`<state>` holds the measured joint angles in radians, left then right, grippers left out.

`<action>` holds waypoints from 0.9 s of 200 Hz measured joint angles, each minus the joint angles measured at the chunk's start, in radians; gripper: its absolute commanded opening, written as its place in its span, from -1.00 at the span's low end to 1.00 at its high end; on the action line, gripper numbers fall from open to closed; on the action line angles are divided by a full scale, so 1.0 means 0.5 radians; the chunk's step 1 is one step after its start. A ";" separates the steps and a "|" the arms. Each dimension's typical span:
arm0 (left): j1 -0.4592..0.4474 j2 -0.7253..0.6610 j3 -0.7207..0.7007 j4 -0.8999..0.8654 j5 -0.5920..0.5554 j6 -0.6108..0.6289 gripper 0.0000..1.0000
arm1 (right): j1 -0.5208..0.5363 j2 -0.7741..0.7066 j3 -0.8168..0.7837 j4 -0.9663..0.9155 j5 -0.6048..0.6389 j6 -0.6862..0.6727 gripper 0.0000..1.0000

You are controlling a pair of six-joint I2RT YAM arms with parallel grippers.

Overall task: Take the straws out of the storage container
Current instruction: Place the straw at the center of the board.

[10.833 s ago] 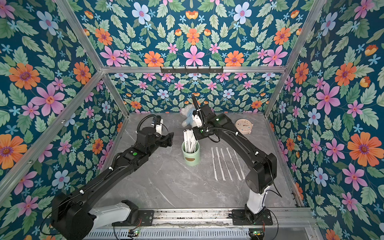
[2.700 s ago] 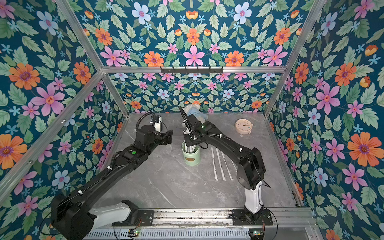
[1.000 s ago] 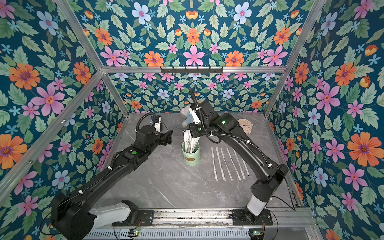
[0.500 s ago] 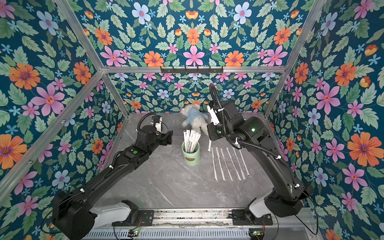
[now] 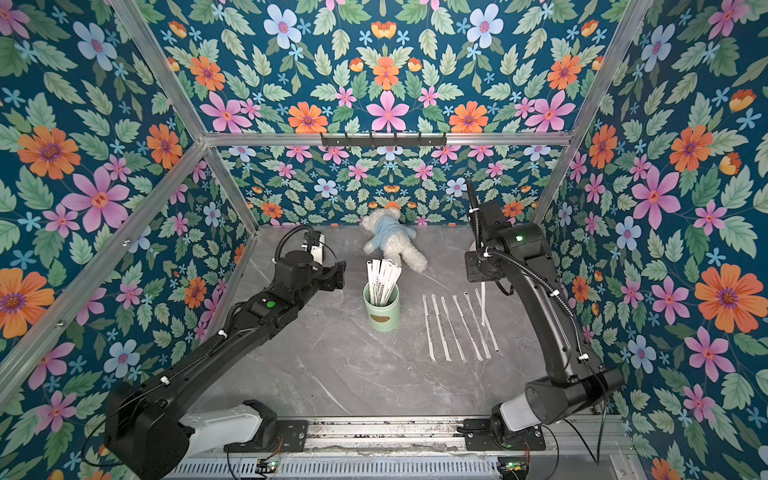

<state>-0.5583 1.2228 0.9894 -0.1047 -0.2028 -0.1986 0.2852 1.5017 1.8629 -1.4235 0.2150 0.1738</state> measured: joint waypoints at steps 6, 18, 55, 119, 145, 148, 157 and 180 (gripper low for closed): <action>0.000 0.000 0.000 0.000 0.000 0.000 0.86 | -0.026 0.021 -0.013 -0.017 0.007 -0.001 -0.89; 0.000 0.000 0.000 0.000 0.000 0.000 0.86 | -0.070 0.065 -0.035 -0.047 0.019 0.000 -0.90; 0.000 0.000 0.000 0.000 0.001 0.000 0.86 | -0.182 0.270 -0.082 -0.128 0.107 0.000 -0.90; 0.000 -0.008 0.000 0.000 0.007 0.000 0.86 | -0.320 0.743 -0.079 -0.203 0.237 0.014 -0.93; 0.000 -0.021 0.000 0.000 0.008 0.000 0.87 | -0.369 0.896 -0.064 -0.198 0.256 0.014 -0.93; 0.000 -0.022 0.000 0.000 0.008 0.000 0.87 | -0.374 0.911 -0.063 -0.197 0.256 0.014 -0.93; 0.000 -0.023 0.000 0.000 0.007 0.000 0.87 | -0.385 0.951 -0.053 -0.195 0.255 0.014 -0.93; 0.000 -0.023 0.001 0.000 0.008 0.001 0.87 | -0.413 1.075 0.002 -0.190 0.232 0.014 -0.93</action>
<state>-0.5583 1.2114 0.9897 -0.1047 -0.1989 -0.1982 0.0788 2.0392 1.8637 -1.5185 0.3309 0.1806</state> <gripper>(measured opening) 0.934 0.051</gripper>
